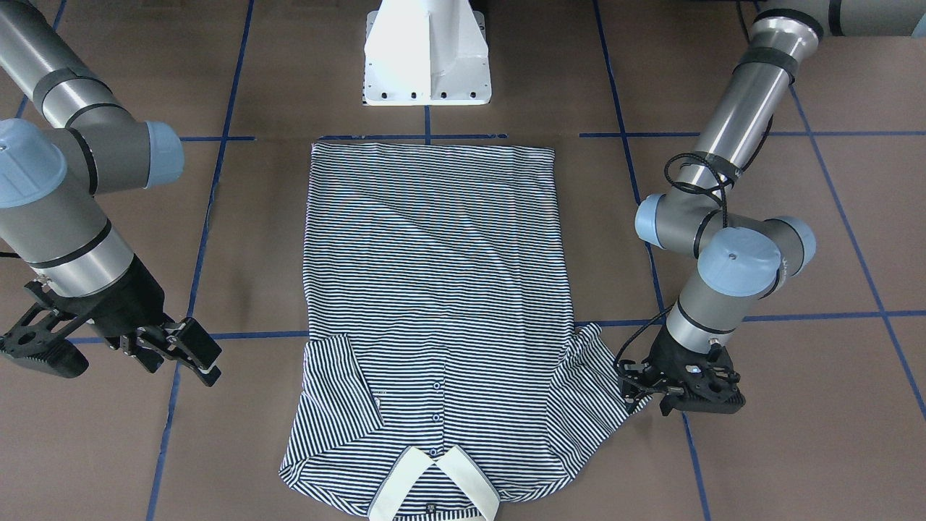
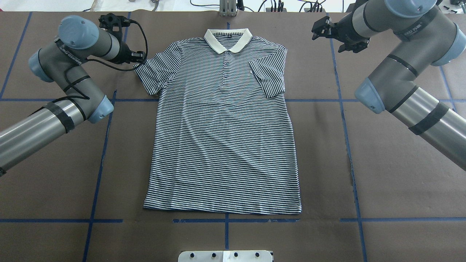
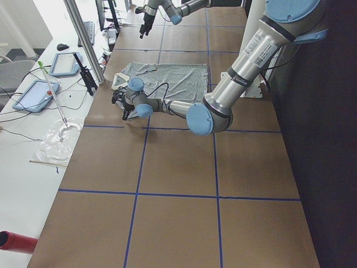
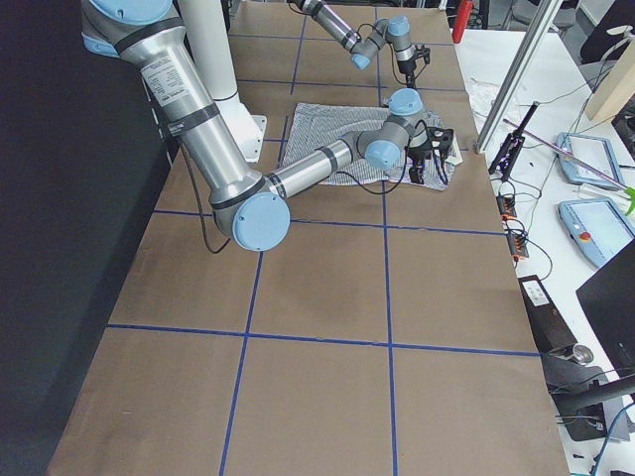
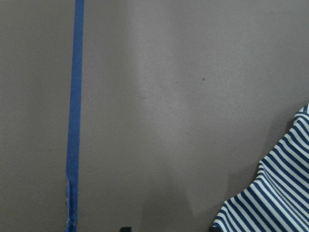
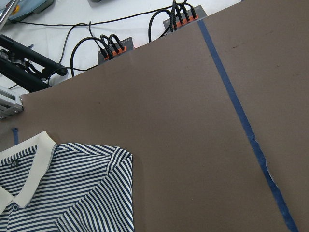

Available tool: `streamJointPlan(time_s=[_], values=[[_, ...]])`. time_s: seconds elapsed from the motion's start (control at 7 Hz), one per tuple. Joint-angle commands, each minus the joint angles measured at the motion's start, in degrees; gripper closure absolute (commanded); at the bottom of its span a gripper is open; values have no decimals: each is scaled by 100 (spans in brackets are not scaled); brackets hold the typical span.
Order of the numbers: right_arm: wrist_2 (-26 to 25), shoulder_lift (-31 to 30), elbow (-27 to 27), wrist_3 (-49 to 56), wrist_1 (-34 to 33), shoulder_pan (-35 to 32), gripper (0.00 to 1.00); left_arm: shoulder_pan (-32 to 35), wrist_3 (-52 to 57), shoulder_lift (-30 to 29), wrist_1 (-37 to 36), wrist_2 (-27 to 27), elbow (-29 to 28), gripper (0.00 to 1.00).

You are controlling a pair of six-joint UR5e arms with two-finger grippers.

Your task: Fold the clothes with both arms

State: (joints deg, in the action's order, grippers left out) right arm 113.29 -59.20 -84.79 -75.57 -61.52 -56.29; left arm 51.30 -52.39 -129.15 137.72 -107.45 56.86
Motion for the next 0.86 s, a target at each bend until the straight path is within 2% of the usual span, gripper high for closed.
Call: streamJointPlan(time_s=[0.0, 0.43, 0.71], values=[[-9, 5, 6, -2, 0, 12, 0, -32, 1, 101, 0, -4, 106, 44], [0, -4, 6, -2, 0, 30, 0, -41, 1, 101, -9, 5, 53, 53], [-9, 5, 6, -11, 0, 30, 0, -76, -43, 92, -9, -4, 53, 100]])
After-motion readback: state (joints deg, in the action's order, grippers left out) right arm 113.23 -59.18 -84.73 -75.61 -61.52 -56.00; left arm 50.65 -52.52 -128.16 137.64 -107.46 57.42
